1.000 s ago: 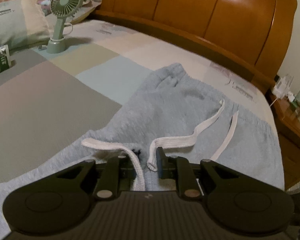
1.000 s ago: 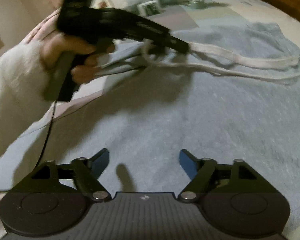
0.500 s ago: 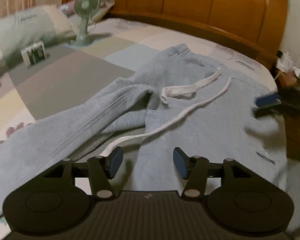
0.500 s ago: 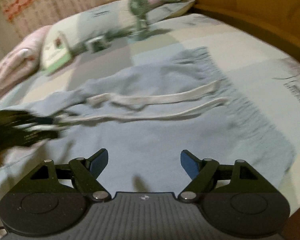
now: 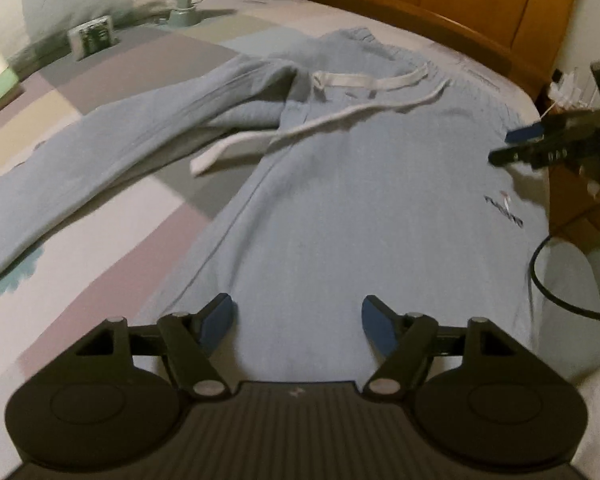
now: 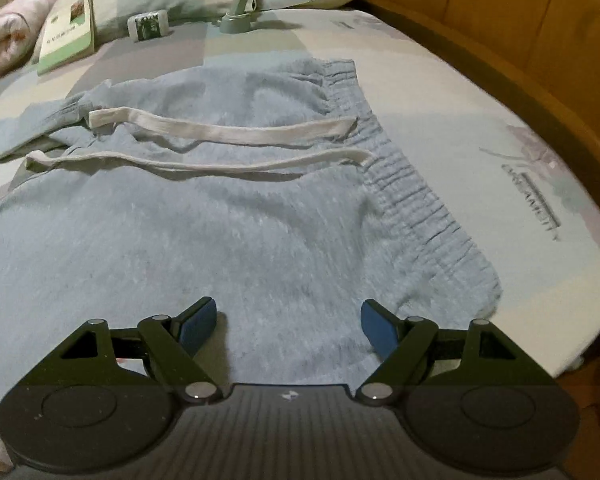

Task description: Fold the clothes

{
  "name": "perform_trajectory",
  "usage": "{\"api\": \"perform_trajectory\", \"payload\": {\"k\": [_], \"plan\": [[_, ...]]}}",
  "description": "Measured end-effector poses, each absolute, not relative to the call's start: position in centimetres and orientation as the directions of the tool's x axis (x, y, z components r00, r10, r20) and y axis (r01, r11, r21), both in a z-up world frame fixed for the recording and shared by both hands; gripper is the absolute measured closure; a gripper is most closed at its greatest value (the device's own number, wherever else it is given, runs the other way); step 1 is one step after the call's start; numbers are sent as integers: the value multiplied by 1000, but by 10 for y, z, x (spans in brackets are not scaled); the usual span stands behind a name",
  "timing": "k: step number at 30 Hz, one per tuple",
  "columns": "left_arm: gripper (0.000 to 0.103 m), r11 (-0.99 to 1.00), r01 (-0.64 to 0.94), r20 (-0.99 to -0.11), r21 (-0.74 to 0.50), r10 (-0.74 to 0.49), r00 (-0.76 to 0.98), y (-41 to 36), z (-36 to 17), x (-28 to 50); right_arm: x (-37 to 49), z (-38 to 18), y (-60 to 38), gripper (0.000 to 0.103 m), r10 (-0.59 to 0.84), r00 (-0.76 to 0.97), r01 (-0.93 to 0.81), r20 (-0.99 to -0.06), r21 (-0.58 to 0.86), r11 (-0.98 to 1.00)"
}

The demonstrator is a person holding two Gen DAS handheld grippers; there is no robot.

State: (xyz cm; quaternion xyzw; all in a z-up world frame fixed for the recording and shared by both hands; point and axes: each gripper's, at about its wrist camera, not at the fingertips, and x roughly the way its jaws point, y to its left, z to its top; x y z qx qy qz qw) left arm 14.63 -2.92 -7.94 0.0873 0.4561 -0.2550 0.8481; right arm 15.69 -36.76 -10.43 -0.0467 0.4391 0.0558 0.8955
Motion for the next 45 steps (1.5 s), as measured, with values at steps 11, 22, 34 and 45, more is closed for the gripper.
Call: {"api": "perform_trajectory", "payload": {"k": [11,22,34,45], "plan": [[23,946,319,-858,-61,-213,467,31,-84,84,133,-123,-307,8,243,543,-342,-804,53,938],[23,1000,19,-835,21,7,551,113,-73,25,113,-96,-279,7,320,574,-383,-754,98,918],[20,973,-221,-852,63,168,496,181,-77,-49,103,-126,-217,0,318,519,-469,-793,47,882],[20,983,-150,-778,103,173,604,172,-78,-5,106,-125,-208,0,261,524,-417,-811,23,909]]}}
